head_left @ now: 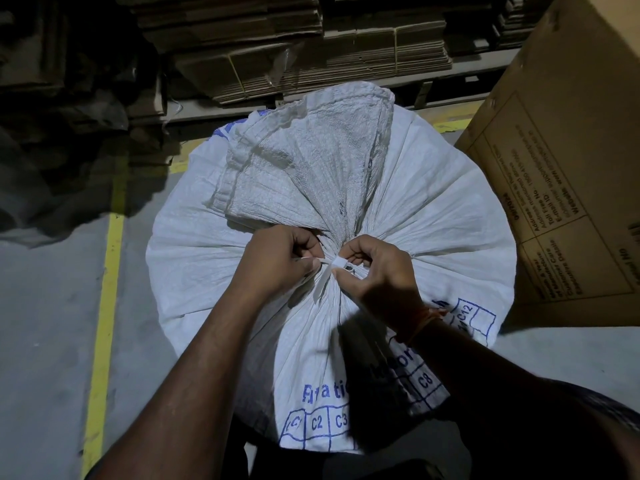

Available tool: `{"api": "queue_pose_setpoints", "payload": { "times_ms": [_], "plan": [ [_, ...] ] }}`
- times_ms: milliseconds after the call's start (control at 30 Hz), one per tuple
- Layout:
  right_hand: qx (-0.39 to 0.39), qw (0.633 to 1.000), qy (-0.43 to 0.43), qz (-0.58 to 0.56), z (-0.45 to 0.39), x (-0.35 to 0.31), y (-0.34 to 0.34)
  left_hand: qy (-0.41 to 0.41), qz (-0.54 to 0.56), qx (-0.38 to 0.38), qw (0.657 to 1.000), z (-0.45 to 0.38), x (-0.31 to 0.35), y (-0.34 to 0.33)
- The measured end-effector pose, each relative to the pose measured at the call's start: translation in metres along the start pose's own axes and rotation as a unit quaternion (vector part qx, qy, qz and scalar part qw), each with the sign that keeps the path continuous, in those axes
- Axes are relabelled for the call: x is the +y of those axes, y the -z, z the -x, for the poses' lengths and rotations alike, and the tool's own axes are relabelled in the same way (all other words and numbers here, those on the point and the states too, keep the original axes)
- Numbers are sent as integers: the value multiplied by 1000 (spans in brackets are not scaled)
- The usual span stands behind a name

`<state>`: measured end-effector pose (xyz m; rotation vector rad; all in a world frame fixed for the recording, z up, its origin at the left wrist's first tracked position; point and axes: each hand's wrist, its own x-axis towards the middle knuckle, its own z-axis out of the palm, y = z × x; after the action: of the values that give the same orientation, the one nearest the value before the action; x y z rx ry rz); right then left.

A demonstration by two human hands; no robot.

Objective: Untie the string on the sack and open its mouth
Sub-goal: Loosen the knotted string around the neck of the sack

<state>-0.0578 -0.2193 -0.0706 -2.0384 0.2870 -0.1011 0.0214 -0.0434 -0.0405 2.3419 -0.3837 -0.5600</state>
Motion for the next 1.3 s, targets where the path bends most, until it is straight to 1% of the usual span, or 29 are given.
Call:
{"api": "queue_pose_setpoints", "payload": {
  "times_ms": [933,1200,1300],
  "plan": [
    [4,1000,-6,0,0,2,-2,-18,-11,-1,1000,-2,1,-6],
    [2,1000,-11,-4,-1,1,-2,-16,14,-16,1000,-2,-1,-4],
    [1,1000,-8,-7,-1,1,-2,-13,2,-15,1000,-1,-1,0]
  ]
}}
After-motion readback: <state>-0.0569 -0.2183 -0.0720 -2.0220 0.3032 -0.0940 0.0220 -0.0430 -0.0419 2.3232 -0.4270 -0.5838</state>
